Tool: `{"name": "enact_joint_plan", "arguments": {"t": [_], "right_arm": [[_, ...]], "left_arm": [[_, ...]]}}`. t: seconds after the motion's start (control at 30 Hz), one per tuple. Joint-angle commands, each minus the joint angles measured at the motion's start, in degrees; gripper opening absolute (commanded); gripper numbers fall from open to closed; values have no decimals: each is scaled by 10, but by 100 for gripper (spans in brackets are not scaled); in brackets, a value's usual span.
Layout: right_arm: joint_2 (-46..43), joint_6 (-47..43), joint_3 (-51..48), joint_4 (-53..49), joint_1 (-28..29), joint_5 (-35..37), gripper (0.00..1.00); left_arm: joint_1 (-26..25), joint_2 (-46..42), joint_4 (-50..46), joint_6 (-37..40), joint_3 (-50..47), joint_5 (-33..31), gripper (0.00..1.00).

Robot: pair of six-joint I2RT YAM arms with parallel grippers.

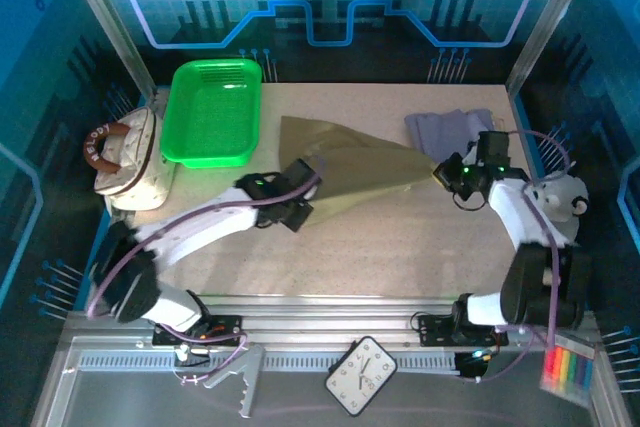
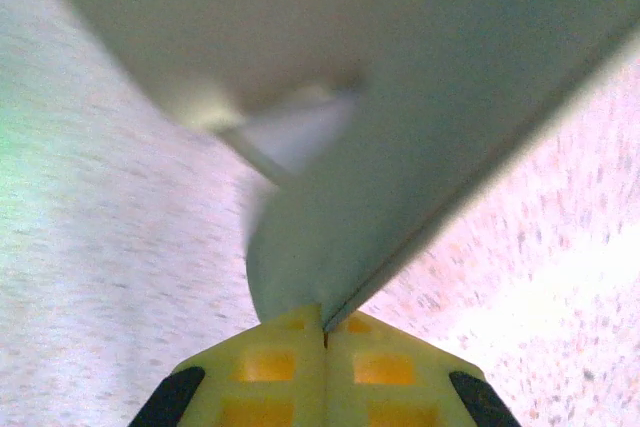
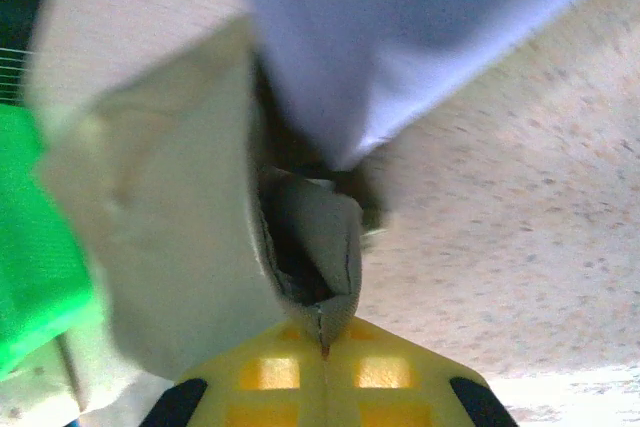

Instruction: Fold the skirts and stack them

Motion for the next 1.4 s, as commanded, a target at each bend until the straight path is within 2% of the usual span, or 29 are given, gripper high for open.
{"name": "enact_joint_plan", "arguments": {"t": [0.0,0.13,0.33,0.5,0.63,0.83,0.9,0.97,1.03,1.1,1.17,1.23,1.3,1.37], "right_arm": [[-117,24,55,-12,-7,46,0],[-186,56,100,-21,-6,54,0],[-188,95,141,35,-5,38,0],[-100,107,183,135,12,27,0],[2,107,250,200,40,29,0],[156,104,415,222,56,20,0],[188,109,450,226,56,11,0],[210,112,473,225,56,-8,0],[222,111,472,222,57,-33,0],[223,103,452,215,57,-54,0],[216,89,405,211,60,-71,0],[200,67,339,202,66,-81,0],[182,47,253,196,72,-87,0],[166,32,165,203,80,-102,0]], "left_arm": [[43,-92,-2,-13,28,-49,0],[77,-134,-2,18,115,-74,0],[137,-107,57,67,216,-36,0],[198,-1,122,111,315,6,0],[247,113,146,136,442,47,0],[265,310,108,221,753,51,0],[265,358,94,255,839,38,0],[265,380,90,283,880,24,0],[265,371,99,312,861,9,0],[264,338,125,332,784,-9,0],[263,279,186,345,644,-20,0],[258,205,279,350,460,-25,0],[248,145,334,331,313,-36,0],[220,95,383,305,174,-94,0]]}}
